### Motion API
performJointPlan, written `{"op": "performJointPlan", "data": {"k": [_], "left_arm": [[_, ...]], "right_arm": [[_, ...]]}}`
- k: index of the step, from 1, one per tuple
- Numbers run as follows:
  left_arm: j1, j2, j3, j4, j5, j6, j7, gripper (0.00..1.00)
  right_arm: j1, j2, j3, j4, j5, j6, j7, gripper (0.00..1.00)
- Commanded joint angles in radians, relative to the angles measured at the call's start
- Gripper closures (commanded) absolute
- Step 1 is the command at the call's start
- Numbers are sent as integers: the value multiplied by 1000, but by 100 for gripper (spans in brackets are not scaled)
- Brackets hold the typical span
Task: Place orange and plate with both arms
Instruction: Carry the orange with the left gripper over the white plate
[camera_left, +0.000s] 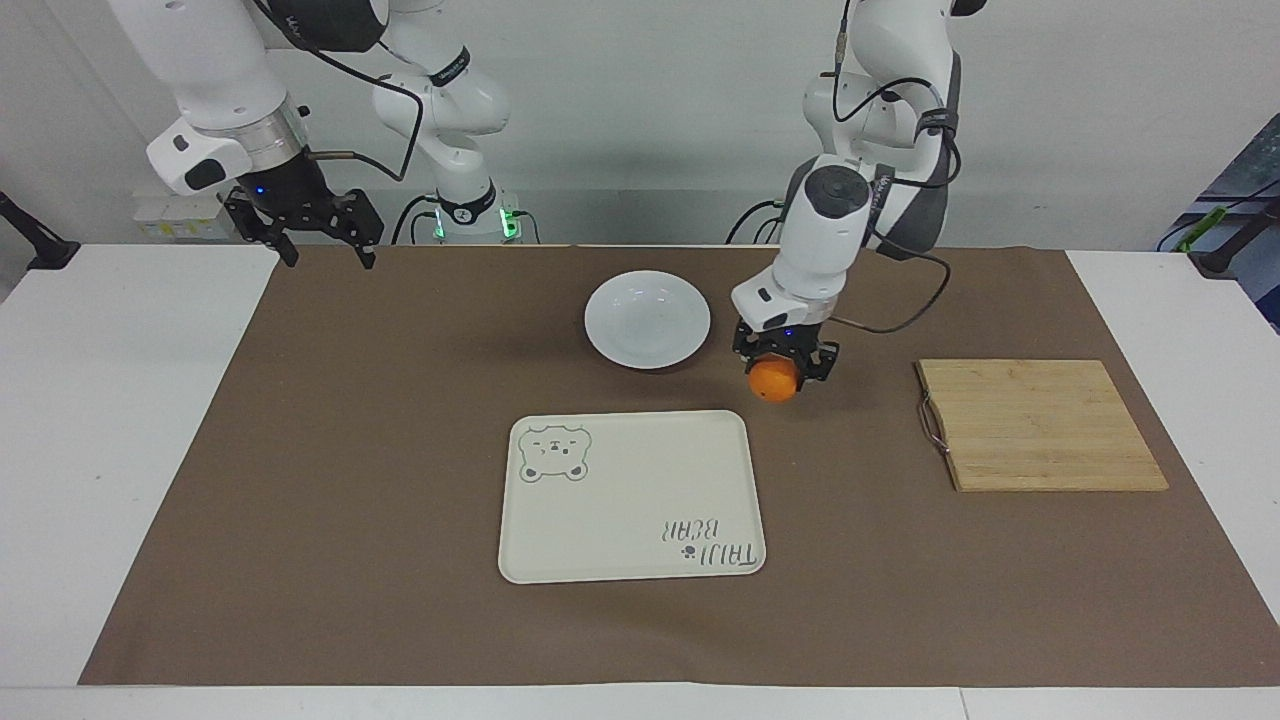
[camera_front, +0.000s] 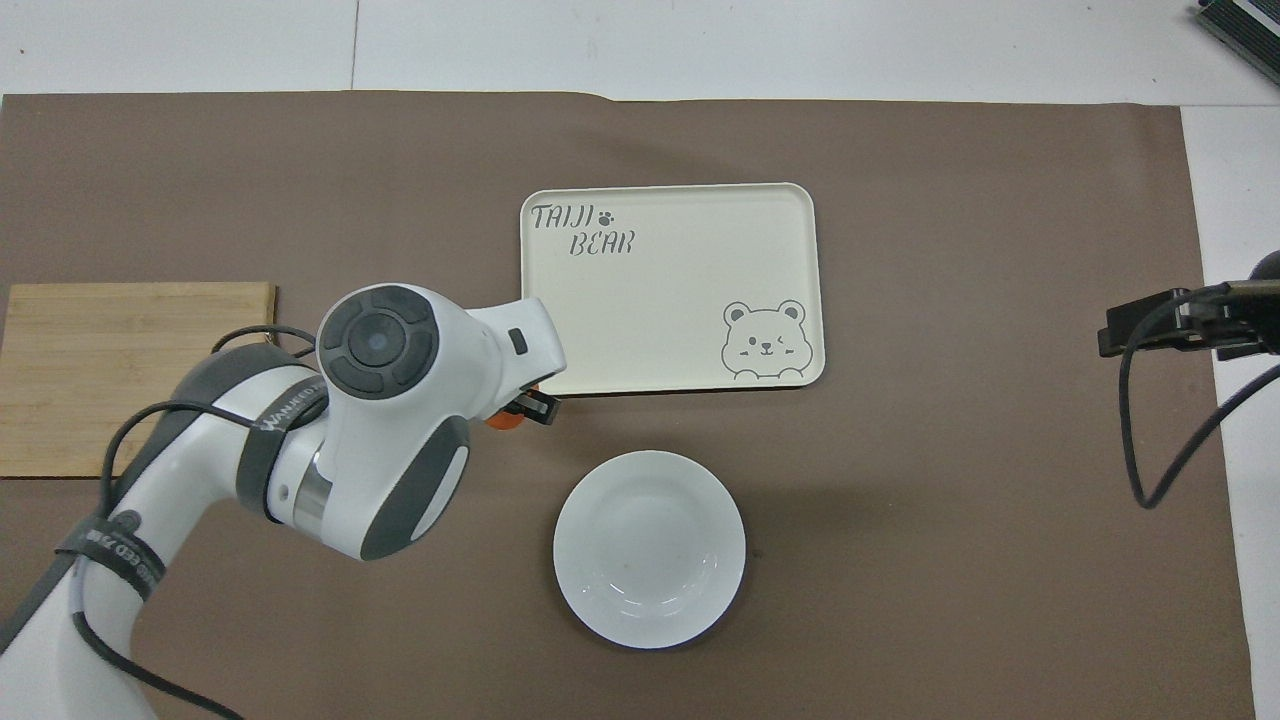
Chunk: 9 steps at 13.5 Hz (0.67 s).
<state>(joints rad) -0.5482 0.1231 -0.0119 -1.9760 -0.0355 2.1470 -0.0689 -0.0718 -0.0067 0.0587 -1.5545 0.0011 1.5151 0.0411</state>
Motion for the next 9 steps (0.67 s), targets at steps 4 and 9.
{"op": "performJointPlan", "data": {"k": [4,9], "left_arm": [[-196,-74,23,-104,-77,7,-175,100],[-216,-83,21,-122,-118,31,-184,100]], "right_arm": [[-6,-18,1,-19,2,-3,-20,0],[-6,-18,1,-19,2,-3,-20,0]]}}
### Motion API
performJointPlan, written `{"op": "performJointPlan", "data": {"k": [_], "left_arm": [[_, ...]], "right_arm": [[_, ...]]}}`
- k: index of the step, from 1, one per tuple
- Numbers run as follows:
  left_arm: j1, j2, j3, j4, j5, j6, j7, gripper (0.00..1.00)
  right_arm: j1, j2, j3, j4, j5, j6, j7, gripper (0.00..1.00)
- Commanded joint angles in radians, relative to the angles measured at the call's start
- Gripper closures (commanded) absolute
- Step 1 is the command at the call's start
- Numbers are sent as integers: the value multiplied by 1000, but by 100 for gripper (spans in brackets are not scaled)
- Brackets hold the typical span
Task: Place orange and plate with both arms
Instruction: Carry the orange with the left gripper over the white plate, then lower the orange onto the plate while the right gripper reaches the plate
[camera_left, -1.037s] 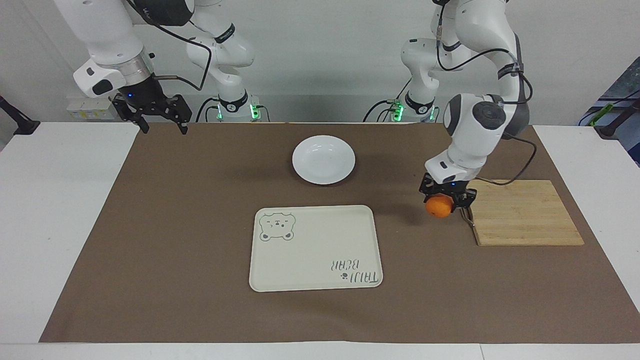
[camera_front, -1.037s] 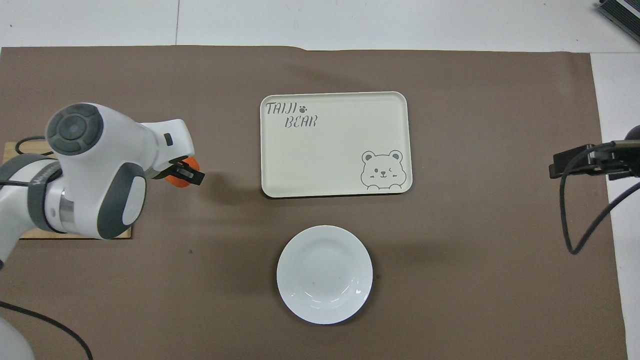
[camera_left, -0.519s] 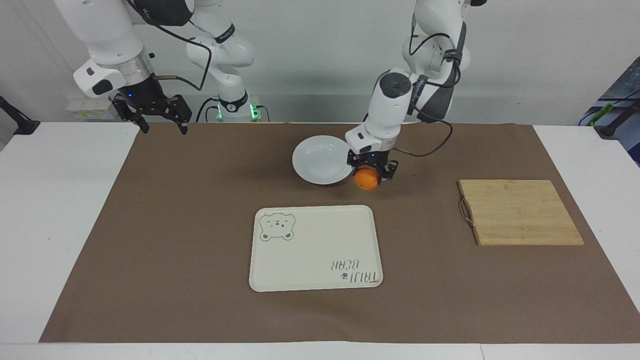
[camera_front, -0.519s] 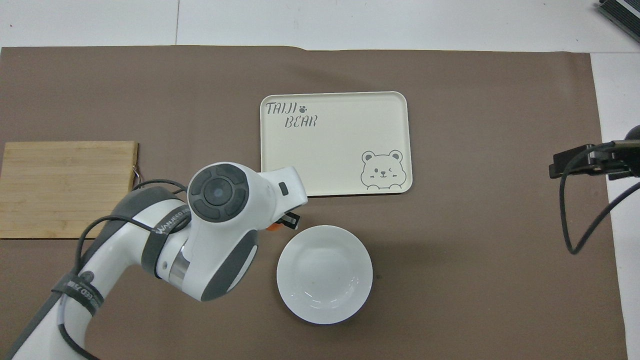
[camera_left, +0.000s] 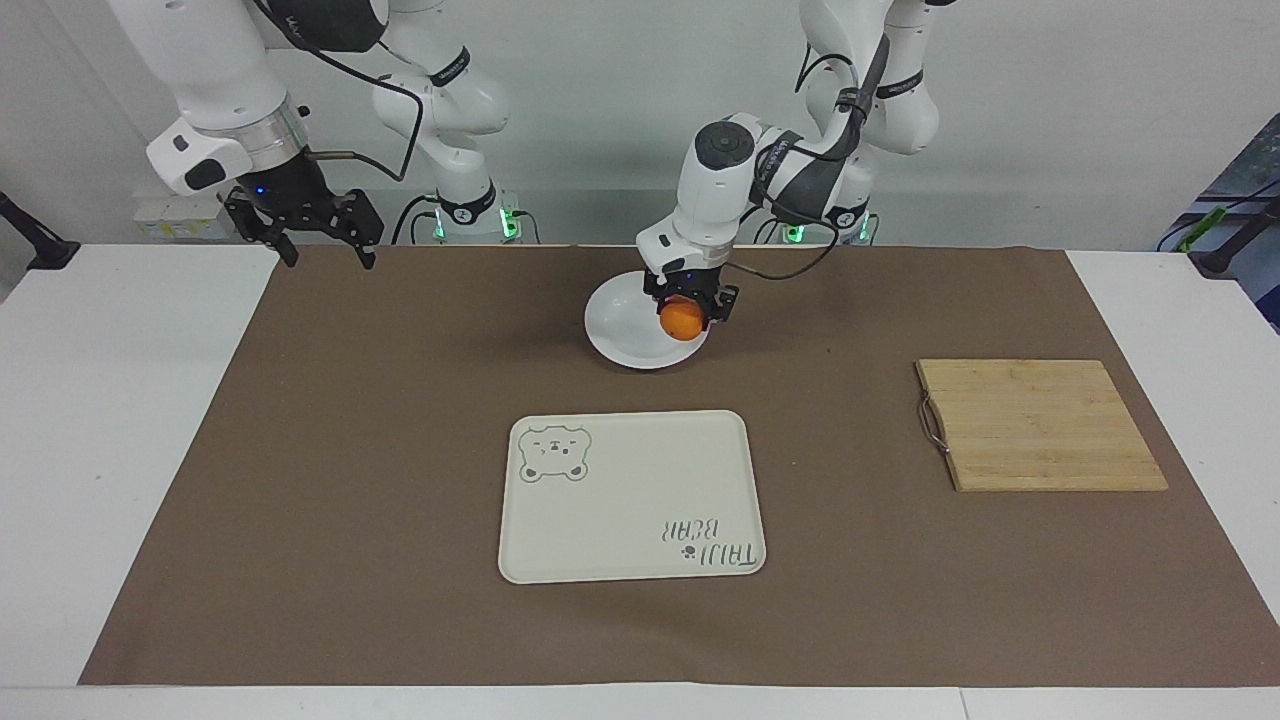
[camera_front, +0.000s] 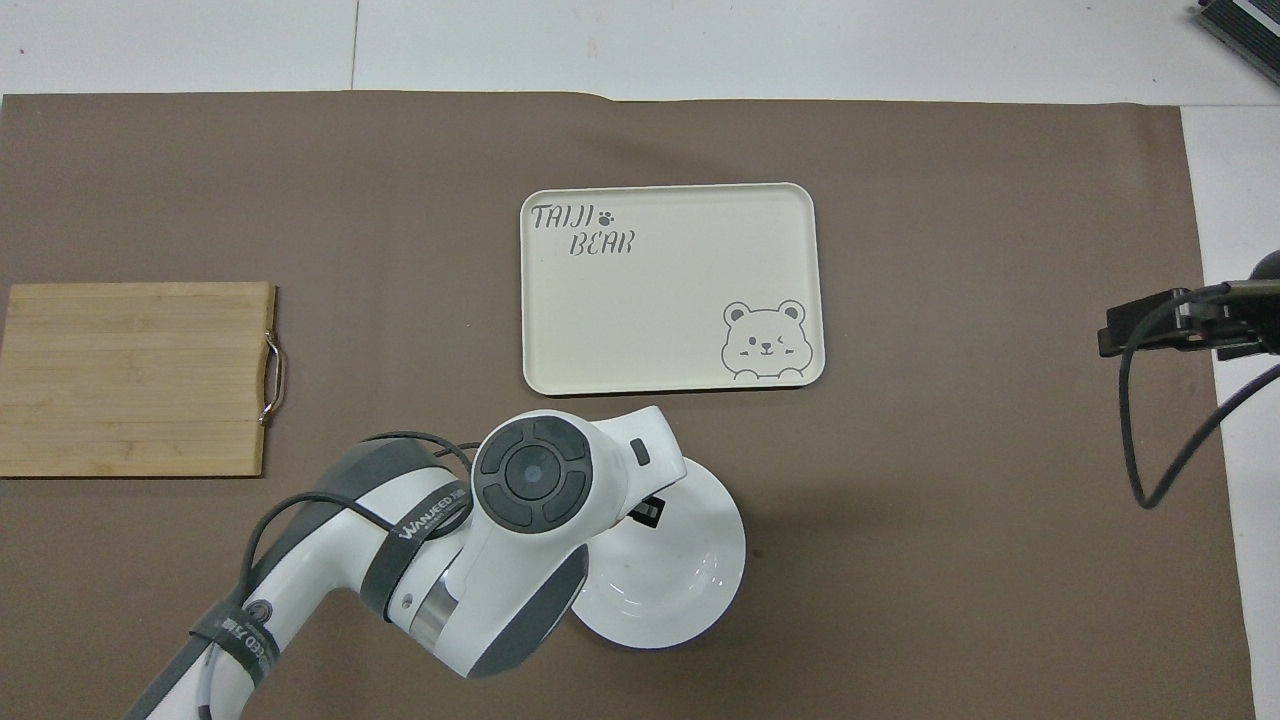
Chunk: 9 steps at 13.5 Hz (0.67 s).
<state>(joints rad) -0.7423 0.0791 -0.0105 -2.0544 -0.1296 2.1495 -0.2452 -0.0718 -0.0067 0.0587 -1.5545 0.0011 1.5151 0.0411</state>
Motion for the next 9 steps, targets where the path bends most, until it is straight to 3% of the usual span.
{"op": "performJointPlan", "data": {"k": [1,4,7,9], "left_arm": [[-25,-39,20,-46,-24,33,-8,100],[-64,22,21,-50,-24,113,-78,100],[-77,21,21,-53,-24,122,-85,100],[-80,48,20,-53,-24,141,-86,100]], "right_arm": [[-6,-18,1,-19,2,-3,-20,0],[-6,-18,1,-18,2,1,-17,0],[-5,-25,3,-30,3,-13,-20,0],[-6,-80,3,-120,19,4,-21,0]]}}
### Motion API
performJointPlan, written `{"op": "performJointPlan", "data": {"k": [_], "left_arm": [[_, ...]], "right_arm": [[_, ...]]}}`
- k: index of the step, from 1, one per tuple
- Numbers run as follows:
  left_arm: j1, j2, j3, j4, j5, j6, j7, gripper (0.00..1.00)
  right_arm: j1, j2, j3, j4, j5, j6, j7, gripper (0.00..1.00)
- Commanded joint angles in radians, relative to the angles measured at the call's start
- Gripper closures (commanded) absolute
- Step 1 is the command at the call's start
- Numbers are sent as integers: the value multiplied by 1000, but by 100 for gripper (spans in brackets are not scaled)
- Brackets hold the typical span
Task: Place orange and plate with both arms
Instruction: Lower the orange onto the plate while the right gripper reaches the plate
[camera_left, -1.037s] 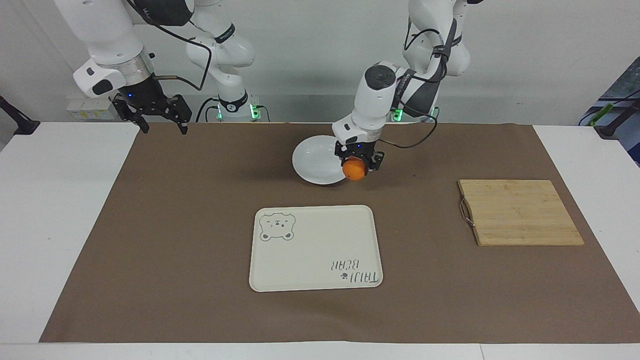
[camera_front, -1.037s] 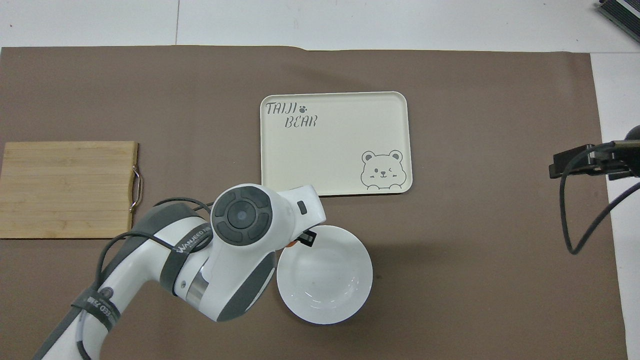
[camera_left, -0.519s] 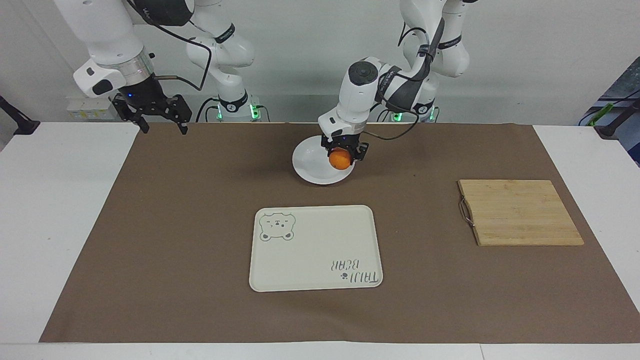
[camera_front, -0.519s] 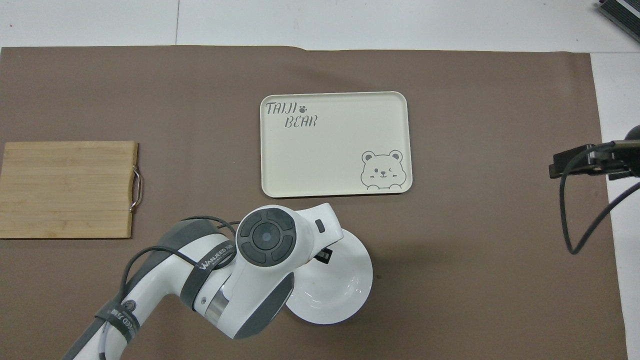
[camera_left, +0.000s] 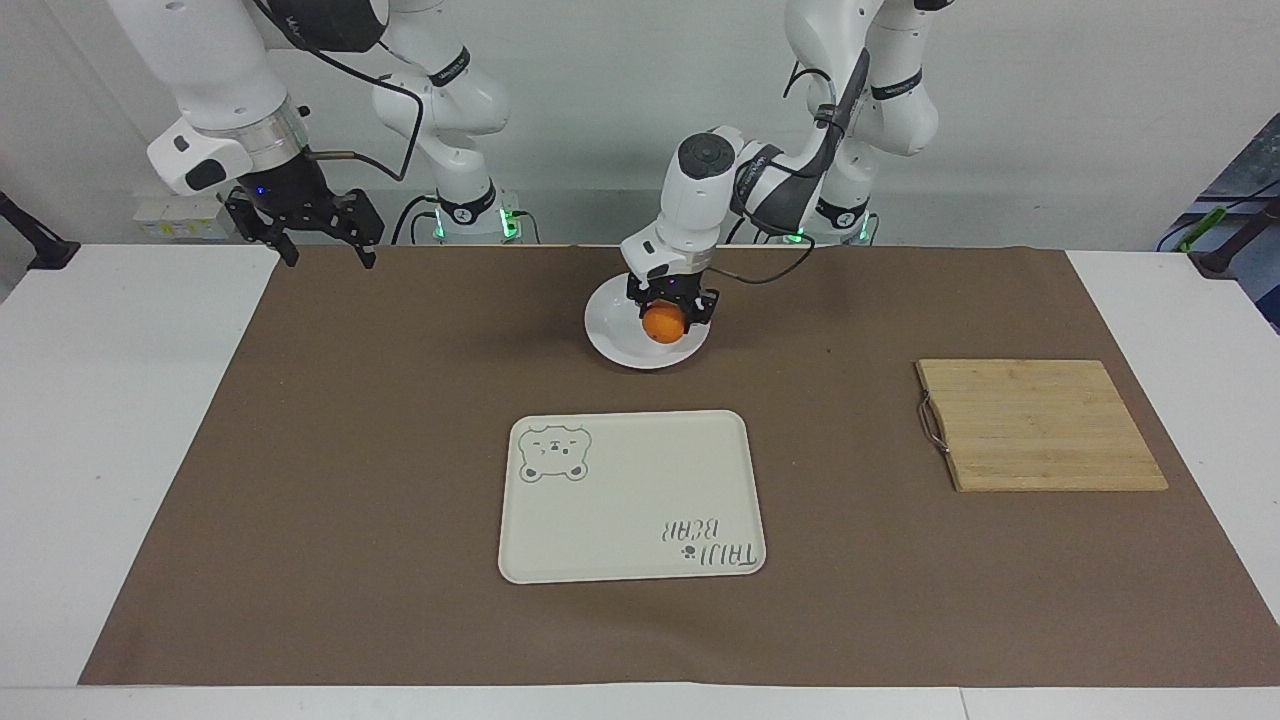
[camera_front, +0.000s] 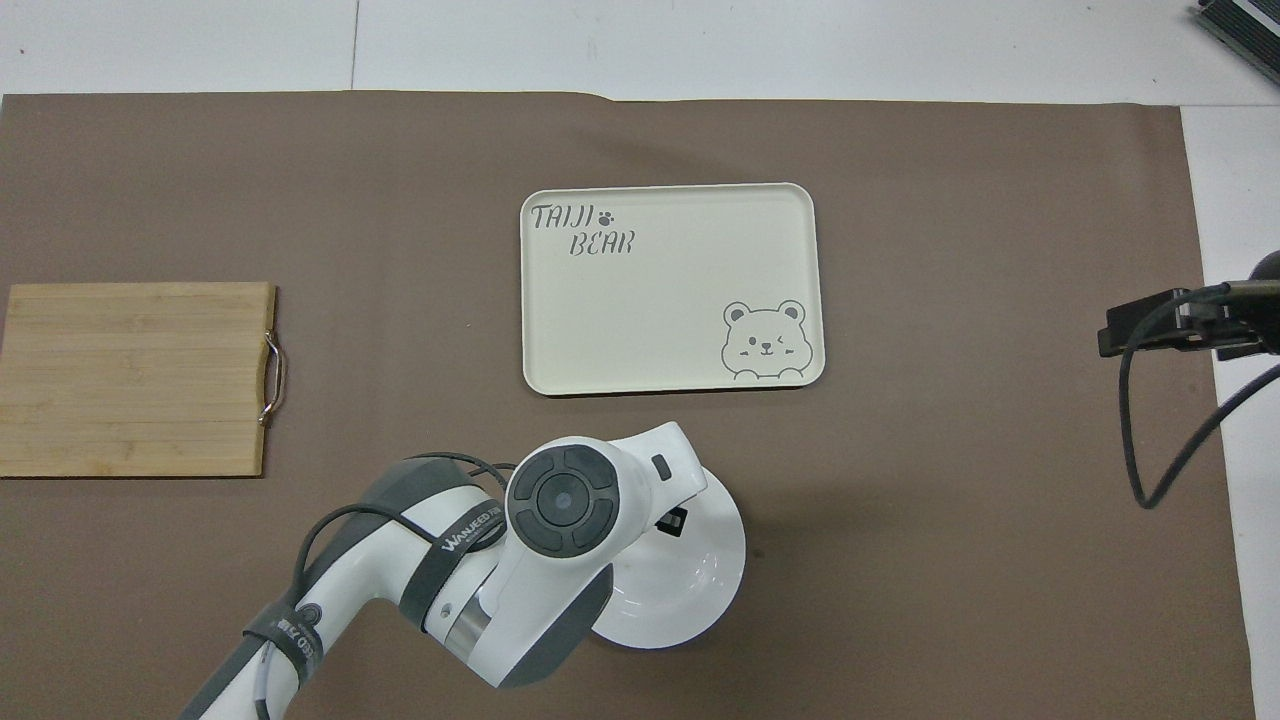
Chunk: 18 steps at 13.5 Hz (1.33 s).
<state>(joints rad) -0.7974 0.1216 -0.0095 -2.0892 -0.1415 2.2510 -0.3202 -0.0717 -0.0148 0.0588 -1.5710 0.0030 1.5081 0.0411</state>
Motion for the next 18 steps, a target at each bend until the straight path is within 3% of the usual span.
{"op": "performJointPlan", "data": {"k": [1,2,3,5,6,7,12,18], "left_arm": [[-25,6,19,-21,-13,35,-11,100],[-26,4,19,-28,-13,35,-13,100],[-35,0,19,-29,-13,30,-17,93],[-45,-7,19,-41,-13,29,-60,51],[-46,-7,19,-40,-13,27,-60,23],[-46,-7,19,-40,-13,24,-54,0],[-45,1,20,-28,-13,21,-43,0],[19,3,26,17,0,19,-8,0]], "right_arm": [[-3,-100,3,-150,32,38,-21,0],[-2,-121,4,-208,34,69,-23,0],[1,-154,4,-269,35,105,-21,0],[30,-195,6,-372,48,188,-18,0],[33,-203,6,-407,49,208,-17,0],[46,-203,6,-429,63,228,-17,0],[108,-203,6,-556,94,358,3,0],[236,-163,6,-744,213,647,45,0]]}}
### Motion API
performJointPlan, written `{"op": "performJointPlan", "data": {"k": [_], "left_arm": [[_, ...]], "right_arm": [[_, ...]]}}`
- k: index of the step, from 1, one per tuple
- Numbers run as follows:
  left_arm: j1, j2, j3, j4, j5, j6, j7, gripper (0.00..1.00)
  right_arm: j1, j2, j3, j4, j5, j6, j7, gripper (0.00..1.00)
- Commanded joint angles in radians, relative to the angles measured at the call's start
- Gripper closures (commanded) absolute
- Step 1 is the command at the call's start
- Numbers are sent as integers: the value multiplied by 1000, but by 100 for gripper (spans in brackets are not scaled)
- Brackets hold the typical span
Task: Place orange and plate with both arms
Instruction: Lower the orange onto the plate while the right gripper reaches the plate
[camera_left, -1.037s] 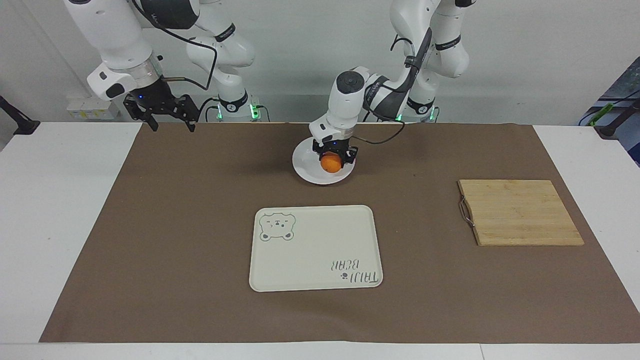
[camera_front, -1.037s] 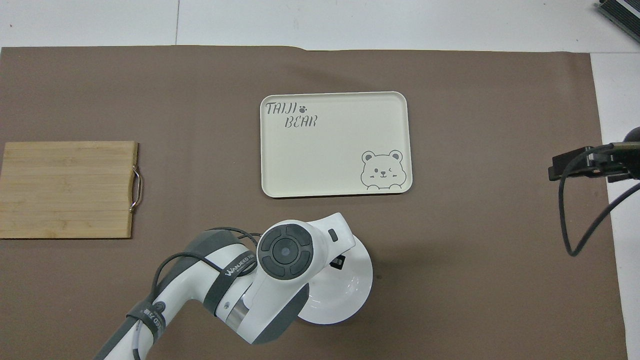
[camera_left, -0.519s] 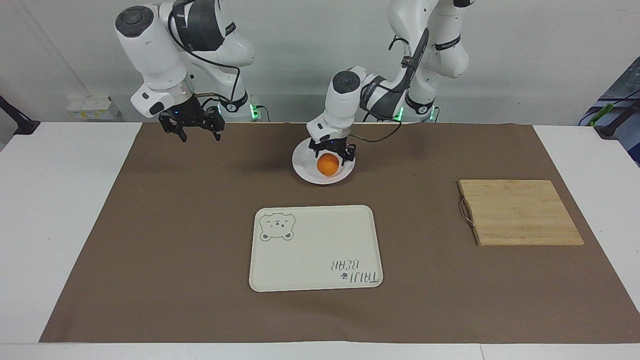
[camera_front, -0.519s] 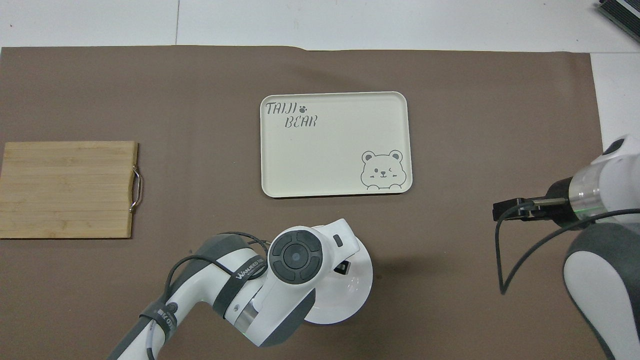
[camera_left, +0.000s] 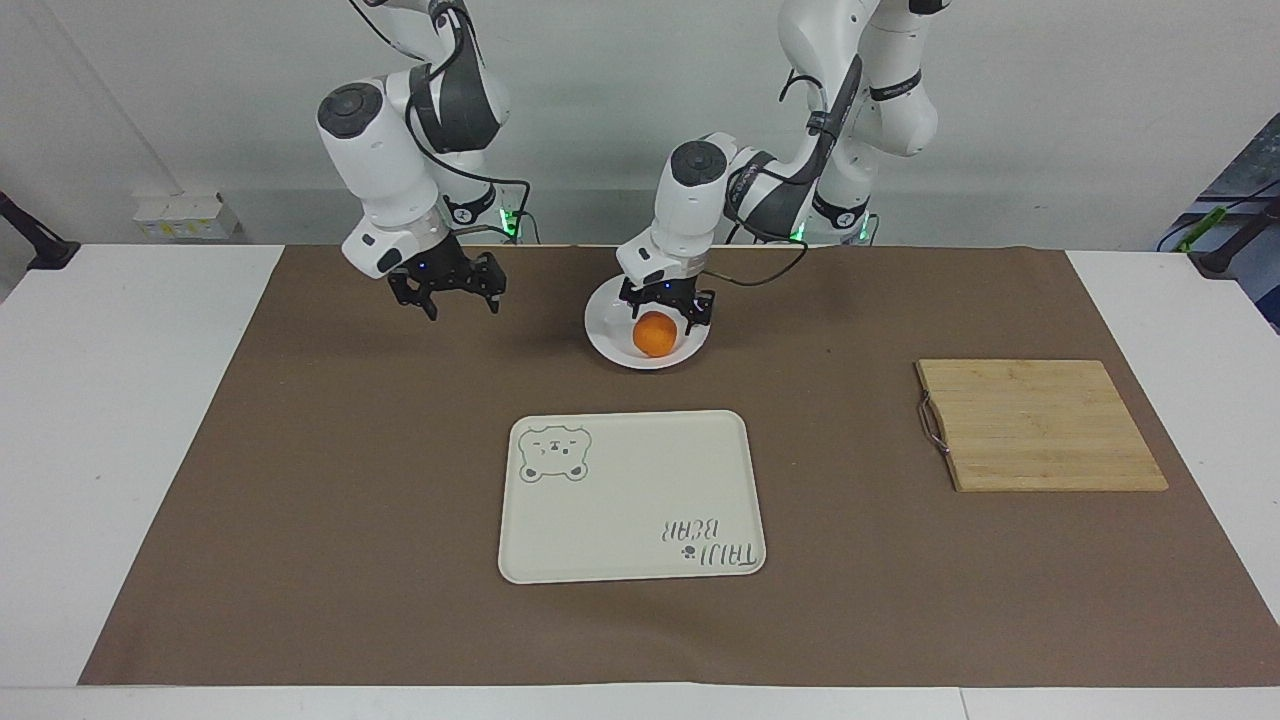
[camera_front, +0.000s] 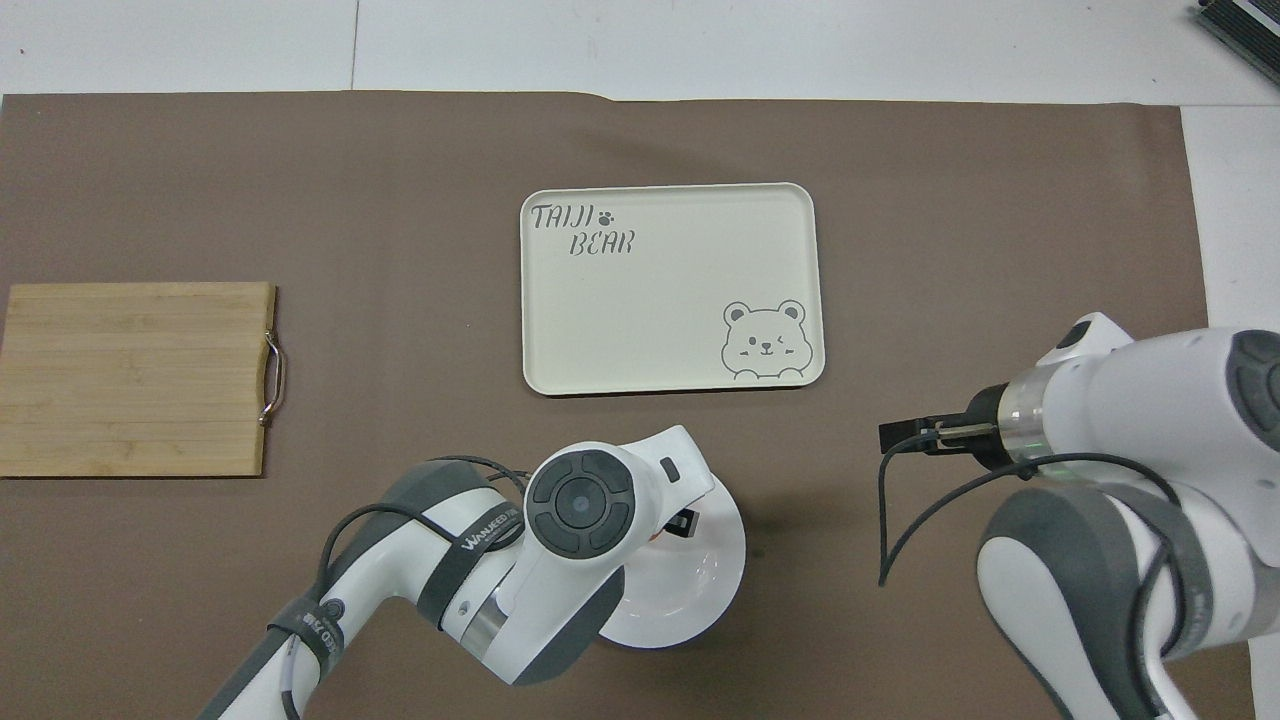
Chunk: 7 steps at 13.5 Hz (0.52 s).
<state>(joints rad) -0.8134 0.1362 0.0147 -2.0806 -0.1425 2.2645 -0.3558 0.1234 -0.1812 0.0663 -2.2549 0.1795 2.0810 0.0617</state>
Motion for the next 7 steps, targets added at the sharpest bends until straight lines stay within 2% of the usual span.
{"op": "performJointPlan", "data": {"k": [1,3,7], "left_arm": [[55,-12,5,20,7,7,43,0],[126,-15,7,54,46,4,86,0],[235,-23,8,157,78,-57,152,0]], "right_arm": [[47,11,-2,-75,67,88,23,0],[48,20,-2,-84,211,88,-6,0],[81,83,-2,-103,455,93,-190,0]]}}
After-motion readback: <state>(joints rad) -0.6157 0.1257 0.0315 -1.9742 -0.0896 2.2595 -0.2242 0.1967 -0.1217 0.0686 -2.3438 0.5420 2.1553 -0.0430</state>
